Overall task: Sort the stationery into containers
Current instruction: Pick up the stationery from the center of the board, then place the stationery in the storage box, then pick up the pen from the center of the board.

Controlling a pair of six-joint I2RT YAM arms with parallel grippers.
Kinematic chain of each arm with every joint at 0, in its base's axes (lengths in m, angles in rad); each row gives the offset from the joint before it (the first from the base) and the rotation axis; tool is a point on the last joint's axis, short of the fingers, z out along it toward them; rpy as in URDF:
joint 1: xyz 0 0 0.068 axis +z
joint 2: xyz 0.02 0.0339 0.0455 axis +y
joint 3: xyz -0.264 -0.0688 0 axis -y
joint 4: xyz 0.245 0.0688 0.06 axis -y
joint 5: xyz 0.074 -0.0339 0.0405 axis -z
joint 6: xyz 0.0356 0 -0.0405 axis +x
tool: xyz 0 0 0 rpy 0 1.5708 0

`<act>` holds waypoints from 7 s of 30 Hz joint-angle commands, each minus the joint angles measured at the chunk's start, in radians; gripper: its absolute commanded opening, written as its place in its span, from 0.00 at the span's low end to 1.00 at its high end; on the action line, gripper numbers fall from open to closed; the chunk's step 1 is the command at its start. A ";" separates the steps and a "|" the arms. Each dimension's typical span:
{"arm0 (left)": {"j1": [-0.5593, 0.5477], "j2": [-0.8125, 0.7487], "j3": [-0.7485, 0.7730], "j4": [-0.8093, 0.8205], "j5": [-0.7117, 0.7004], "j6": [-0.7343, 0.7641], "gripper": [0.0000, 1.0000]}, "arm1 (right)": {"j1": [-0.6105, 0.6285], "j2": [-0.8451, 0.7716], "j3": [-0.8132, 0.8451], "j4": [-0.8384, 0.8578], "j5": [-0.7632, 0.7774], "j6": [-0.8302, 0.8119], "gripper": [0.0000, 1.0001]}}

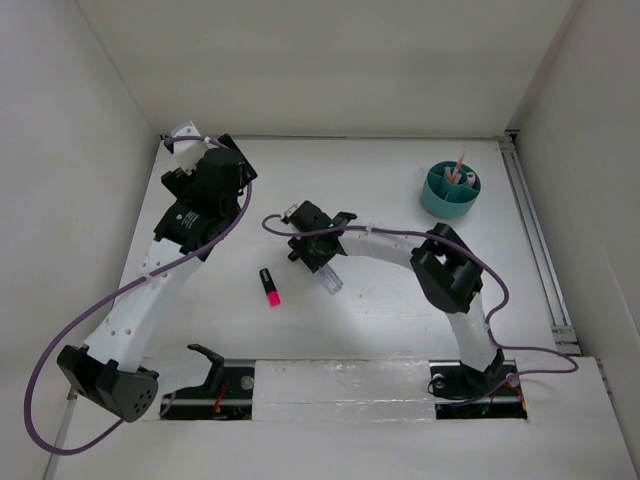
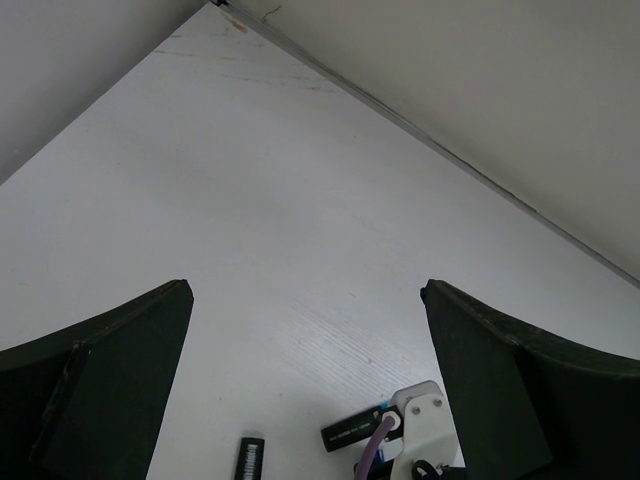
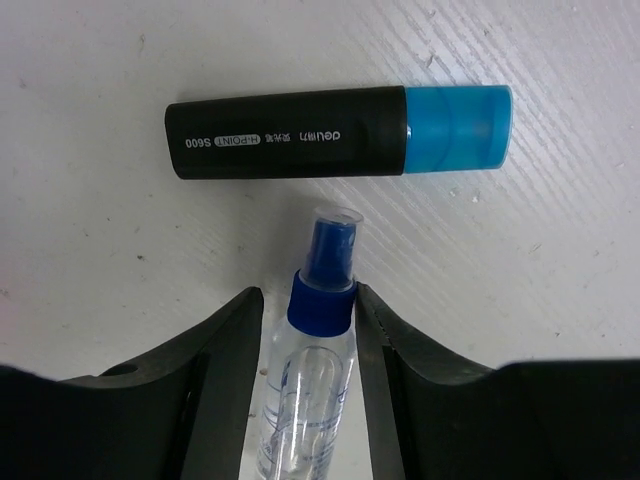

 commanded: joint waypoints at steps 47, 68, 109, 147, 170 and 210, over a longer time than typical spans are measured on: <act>-0.001 -0.041 0.023 0.035 0.007 0.025 1.00 | -0.166 -0.249 -0.040 0.124 -0.149 -0.070 0.00; -0.001 -0.041 0.004 0.073 0.070 0.055 1.00 | -0.933 -0.774 -0.813 1.601 -0.530 0.121 0.00; -0.001 -0.014 -0.005 0.110 0.168 0.082 1.00 | -1.188 -0.294 -0.764 1.987 -0.639 0.278 0.00; -0.001 0.005 -0.014 0.110 0.177 0.082 1.00 | -1.012 -0.607 -0.633 1.400 -0.396 0.206 1.00; -0.001 0.051 0.081 -0.099 -0.172 -0.057 1.00 | -0.076 -0.231 -0.001 0.119 0.556 0.681 0.99; -0.001 -0.020 0.062 -0.019 -0.015 0.022 1.00 | 0.012 0.241 0.406 -0.308 0.435 1.317 0.72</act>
